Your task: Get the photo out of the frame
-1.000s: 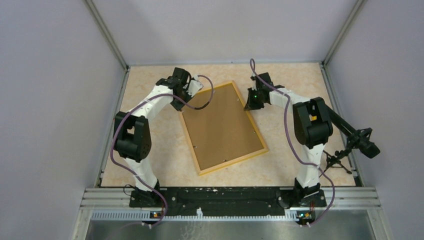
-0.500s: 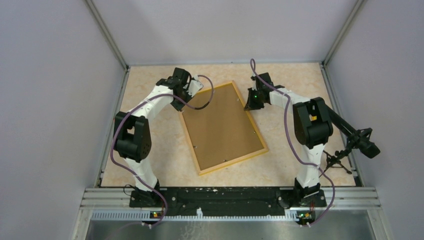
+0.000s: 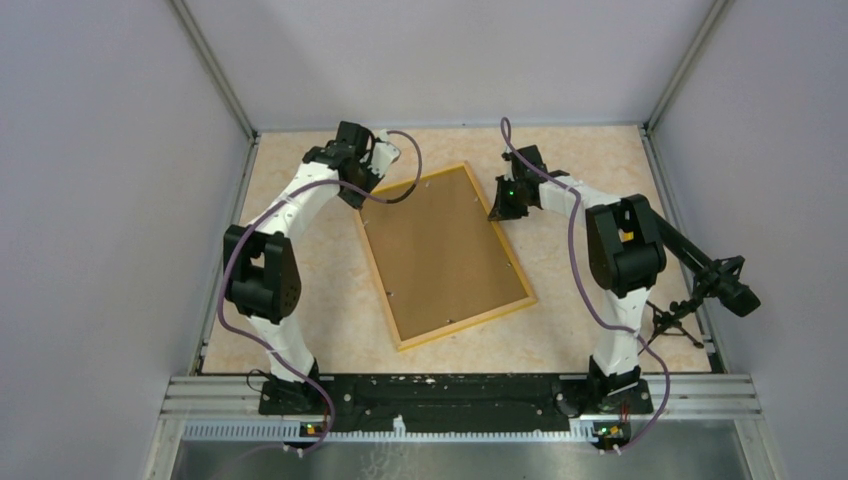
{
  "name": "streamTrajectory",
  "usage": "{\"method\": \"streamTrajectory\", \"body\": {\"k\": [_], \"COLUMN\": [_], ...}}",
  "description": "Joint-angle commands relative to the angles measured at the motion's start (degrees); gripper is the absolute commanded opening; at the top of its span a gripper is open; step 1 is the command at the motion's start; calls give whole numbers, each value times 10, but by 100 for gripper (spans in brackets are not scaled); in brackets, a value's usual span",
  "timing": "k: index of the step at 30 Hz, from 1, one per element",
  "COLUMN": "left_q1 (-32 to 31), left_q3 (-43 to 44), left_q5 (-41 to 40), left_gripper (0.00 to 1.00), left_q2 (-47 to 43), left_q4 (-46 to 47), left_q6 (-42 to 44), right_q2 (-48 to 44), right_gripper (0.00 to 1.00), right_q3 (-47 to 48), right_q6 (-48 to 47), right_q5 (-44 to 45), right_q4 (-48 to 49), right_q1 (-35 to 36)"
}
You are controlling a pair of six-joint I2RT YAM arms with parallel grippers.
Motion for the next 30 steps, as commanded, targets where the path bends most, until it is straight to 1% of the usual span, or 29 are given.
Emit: {"method": "streamTrajectory", "body": {"k": [1,8,15,22,28,30], "left_q1": [0,0,0,-1,-2,-4], "left_q3": [28,12,-26,-62,-78,-84], "left_q5": [16,15,-4,1,25,44], "left_gripper": [0,0,0,0,0,0], "left_q2": [4,21,12,-1,-10,-12], "left_q4": [-3,-10,-6,-3,-10,-12], "left_q6": [-6,-6,5,12,14,16], "right_q2": [15,13,17,20,22,23], "right_gripper": [0,0,0,0,0,0], "right_q3": [-17,-15,-14,-12,-9,-9], "right_q6": [30,28,27,27,27,27], "right_q5": [8,18,16,16,16,15], "right_q4": [-54,-58,-57,-57,-59,-58], "right_q1": [1,2,1,2,1,1]}}
